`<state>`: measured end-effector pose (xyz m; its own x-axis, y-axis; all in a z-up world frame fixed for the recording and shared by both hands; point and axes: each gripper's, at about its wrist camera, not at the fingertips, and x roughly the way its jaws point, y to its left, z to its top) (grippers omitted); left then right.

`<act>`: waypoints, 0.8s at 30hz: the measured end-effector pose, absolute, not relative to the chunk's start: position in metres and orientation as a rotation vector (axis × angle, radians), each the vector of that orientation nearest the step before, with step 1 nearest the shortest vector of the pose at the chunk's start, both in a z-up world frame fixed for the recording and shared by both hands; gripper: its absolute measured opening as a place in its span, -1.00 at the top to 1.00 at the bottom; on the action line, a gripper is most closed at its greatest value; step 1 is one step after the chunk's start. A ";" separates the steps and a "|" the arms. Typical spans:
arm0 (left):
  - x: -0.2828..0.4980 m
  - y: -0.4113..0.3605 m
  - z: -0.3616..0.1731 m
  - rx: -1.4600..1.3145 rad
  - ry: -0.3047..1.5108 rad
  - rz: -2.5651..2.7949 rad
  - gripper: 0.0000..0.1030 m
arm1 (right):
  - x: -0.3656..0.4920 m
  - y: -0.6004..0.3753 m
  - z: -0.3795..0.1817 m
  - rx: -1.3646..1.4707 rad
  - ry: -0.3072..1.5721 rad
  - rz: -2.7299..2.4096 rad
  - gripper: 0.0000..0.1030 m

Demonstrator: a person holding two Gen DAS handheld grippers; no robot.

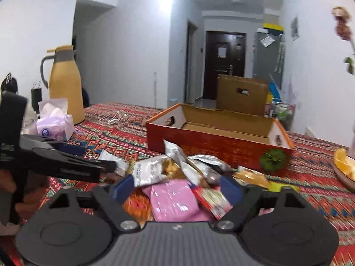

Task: Organize snacks
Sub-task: 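Reach both tools into the snack pile and grasp white packets, then carry white packets in both grippers over the orange box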

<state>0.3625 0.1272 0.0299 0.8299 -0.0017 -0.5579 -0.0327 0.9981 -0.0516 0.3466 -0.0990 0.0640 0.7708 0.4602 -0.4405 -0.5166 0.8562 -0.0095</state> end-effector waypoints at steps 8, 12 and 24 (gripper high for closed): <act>0.382 0.153 0.015 -0.201 0.624 -0.030 0.26 | 0.402 -0.044 0.046 -0.176 0.524 0.586 -0.24; 0.371 0.163 0.021 -0.200 0.609 0.000 0.34 | 0.414 -0.013 0.035 -0.244 0.548 0.601 -0.19; 0.338 0.147 0.040 -0.132 0.576 -0.001 0.41 | 0.406 -0.017 0.033 -0.251 0.547 0.566 0.25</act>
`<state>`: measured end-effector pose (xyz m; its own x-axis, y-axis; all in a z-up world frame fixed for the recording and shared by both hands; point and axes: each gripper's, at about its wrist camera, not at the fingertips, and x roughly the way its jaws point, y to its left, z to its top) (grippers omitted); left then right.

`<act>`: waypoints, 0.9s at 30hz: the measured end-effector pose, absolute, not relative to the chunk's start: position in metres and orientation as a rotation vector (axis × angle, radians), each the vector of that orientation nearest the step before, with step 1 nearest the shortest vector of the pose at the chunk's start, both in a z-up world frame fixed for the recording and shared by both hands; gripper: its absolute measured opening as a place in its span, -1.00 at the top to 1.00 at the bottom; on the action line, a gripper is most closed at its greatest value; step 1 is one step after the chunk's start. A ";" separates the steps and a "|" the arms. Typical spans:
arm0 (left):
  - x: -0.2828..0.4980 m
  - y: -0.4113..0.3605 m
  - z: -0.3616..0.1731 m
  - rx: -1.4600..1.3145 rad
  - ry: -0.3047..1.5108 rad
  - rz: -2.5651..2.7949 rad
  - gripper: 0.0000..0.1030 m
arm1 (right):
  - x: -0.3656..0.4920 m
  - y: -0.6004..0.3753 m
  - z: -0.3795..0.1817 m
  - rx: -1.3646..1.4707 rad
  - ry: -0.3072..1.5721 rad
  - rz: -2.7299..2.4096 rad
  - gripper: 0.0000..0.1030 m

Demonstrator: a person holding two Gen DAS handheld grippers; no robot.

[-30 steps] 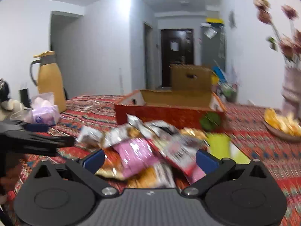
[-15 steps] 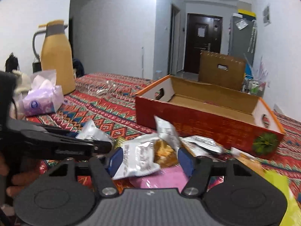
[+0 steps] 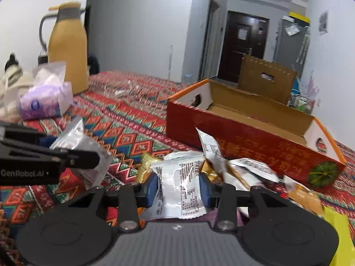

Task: Organize snacks
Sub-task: 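Carry white packets in both grippers over the orange box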

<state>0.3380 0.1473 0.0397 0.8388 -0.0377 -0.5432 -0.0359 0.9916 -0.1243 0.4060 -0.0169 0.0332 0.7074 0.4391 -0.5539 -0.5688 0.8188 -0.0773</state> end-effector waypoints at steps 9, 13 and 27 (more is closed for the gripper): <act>0.294 0.089 0.067 -0.128 0.526 -0.094 0.41 | 0.345 -0.103 0.071 -0.099 0.433 0.474 0.25; 0.279 0.061 0.073 -0.122 0.520 -0.135 0.41 | 0.321 -0.142 0.073 -0.079 0.432 0.434 0.24; 0.318 0.027 0.105 -0.005 0.481 -0.107 0.41 | 0.342 -0.215 0.081 -0.021 0.408 0.394 0.24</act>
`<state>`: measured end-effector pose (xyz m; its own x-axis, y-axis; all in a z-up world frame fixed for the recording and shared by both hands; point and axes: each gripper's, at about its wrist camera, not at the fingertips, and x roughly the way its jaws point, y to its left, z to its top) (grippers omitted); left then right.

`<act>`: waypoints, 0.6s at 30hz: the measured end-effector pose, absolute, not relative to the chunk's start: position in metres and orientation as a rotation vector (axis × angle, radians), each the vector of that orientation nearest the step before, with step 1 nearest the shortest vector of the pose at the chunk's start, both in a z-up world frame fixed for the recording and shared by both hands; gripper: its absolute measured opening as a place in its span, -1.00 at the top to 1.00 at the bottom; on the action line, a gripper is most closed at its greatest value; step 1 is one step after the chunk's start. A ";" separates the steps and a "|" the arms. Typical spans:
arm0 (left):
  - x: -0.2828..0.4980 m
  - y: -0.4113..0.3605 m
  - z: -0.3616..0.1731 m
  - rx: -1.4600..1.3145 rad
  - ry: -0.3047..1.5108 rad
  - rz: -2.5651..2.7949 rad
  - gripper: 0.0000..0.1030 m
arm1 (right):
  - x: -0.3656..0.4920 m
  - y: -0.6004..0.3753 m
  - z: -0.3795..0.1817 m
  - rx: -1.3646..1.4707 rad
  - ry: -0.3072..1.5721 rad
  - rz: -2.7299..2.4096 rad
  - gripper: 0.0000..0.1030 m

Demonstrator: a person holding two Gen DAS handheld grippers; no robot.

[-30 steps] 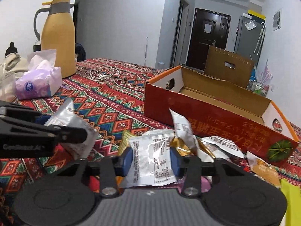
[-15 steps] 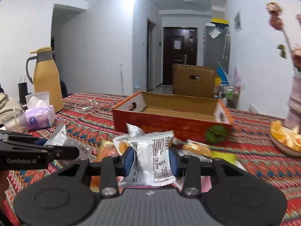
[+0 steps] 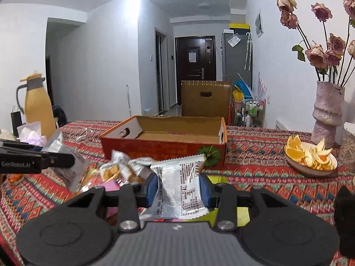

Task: Organize snacks
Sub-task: 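Carry white packets in both grippers over the orange box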

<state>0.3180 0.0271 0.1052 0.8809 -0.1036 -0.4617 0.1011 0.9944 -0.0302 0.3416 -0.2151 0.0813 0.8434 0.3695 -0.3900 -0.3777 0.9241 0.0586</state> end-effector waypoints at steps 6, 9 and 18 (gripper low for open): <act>0.390 0.047 0.116 0.012 0.472 -0.068 0.42 | 0.403 -0.217 0.100 -0.033 0.397 0.428 0.24; 0.437 0.062 0.118 0.002 0.489 -0.065 0.42 | 0.448 -0.212 0.109 -0.033 0.400 0.447 0.24; 0.605 0.099 0.096 0.034 0.580 0.003 0.42 | 0.639 -0.177 0.098 0.003 0.589 0.459 0.24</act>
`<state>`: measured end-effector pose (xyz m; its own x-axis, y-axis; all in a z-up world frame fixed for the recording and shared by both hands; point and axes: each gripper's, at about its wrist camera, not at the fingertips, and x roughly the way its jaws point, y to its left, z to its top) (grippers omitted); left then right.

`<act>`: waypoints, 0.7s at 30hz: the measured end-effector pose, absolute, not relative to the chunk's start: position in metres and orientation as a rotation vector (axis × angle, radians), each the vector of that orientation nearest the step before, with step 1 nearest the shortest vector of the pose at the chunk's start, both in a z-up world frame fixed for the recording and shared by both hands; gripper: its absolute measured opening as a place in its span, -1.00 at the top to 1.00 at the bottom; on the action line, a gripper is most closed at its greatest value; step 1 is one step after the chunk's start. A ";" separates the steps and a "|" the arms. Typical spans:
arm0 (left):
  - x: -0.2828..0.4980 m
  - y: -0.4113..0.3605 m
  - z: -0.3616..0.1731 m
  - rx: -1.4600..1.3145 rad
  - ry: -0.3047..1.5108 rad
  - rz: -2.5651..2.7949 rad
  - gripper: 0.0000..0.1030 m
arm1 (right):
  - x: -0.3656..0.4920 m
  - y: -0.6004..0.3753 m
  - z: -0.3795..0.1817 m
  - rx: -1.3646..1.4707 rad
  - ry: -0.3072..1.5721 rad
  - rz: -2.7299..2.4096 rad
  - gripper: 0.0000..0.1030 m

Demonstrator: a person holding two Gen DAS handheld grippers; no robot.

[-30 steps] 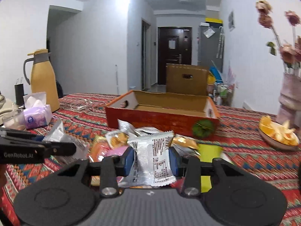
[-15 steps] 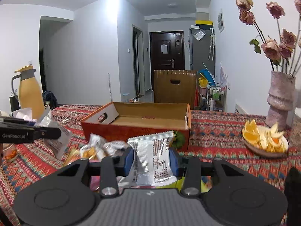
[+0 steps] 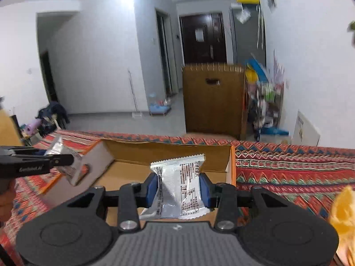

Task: Organize snacks
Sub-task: 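Carry white packets in both grippers over the orange box, then open both grippers to drop the white packets into the box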

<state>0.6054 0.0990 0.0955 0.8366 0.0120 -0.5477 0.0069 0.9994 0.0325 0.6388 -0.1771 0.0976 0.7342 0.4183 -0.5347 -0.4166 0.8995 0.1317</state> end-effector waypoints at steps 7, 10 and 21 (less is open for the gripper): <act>0.684 0.111 0.063 0.041 0.730 -0.014 0.40 | 0.741 -0.136 0.061 -0.112 0.734 0.334 0.23; 0.689 0.112 0.062 0.057 0.729 -0.005 0.34 | 0.756 -0.131 0.048 -0.115 0.761 0.278 0.10; 0.676 0.118 0.074 0.023 0.692 -0.009 -0.42 | 0.745 -0.128 0.052 -0.147 0.739 0.251 -0.41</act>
